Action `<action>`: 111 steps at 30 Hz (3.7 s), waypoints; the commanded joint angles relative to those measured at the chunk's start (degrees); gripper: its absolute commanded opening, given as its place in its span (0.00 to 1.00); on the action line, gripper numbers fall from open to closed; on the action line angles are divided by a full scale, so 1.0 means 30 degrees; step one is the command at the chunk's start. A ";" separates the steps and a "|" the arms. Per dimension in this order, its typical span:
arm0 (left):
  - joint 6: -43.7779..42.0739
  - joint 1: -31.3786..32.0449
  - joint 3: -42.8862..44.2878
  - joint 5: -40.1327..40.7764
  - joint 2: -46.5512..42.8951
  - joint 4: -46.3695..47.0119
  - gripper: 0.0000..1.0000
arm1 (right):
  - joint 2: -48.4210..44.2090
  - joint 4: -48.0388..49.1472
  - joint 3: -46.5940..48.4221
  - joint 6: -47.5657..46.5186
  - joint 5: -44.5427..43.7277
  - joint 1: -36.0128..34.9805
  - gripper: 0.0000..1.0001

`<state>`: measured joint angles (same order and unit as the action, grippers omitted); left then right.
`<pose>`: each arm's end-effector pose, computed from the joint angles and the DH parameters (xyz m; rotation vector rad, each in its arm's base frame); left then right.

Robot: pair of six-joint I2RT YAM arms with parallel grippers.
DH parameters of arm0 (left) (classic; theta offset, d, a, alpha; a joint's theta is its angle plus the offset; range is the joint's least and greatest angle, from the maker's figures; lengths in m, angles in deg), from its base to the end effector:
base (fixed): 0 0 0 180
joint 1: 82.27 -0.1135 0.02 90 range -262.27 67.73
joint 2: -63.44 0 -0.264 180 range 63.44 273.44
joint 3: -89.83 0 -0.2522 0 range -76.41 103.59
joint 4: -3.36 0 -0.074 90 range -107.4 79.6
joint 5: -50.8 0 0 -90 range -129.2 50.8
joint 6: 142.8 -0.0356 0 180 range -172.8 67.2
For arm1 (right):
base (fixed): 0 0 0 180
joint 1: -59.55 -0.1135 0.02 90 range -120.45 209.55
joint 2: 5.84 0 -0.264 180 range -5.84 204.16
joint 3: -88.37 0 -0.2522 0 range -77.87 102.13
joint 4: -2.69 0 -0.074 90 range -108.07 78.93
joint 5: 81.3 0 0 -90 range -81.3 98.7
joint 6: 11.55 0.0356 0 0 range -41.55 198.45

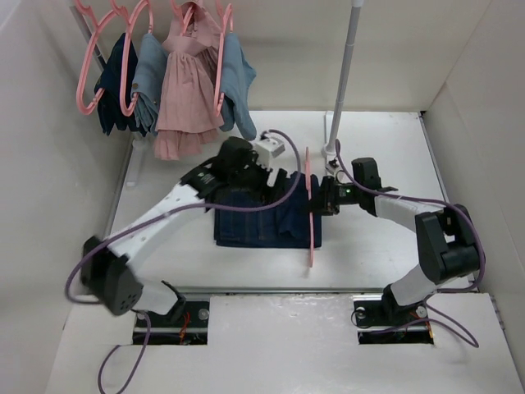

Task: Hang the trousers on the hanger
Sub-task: Place the trousers on the hanger, then place the hanger at the clothesline.

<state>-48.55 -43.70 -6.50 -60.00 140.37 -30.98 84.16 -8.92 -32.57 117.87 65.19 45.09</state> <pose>0.2312 -0.2006 0.3506 0.8469 1.9475 -0.8273 0.2882 0.1050 0.1845 -0.0340 2.4216 1.5981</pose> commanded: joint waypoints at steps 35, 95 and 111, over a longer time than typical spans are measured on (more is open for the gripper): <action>0.0899 0.0743 0.4965 -0.0858 1.0576 0.1531 0.00 | -0.2044 0.1304 -0.1357 -0.1306 0.2909 0.3030 0.00; -0.4701 -0.4652 -0.0132 0.1952 0.6759 -0.0846 0.41 | -0.8468 -1.3663 0.8448 -0.3091 -1.0946 -0.1154 0.00; -0.7799 -0.4857 0.0254 -0.3375 -0.0587 -0.3129 0.48 | -0.1935 -2.0669 2.4849 -0.4497 -1.5430 -0.4087 0.00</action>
<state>-67.37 -58.19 -5.15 -62.30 144.96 -37.32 78.34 -72.61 33.24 106.13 22.28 34.25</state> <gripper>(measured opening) 0.482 0.165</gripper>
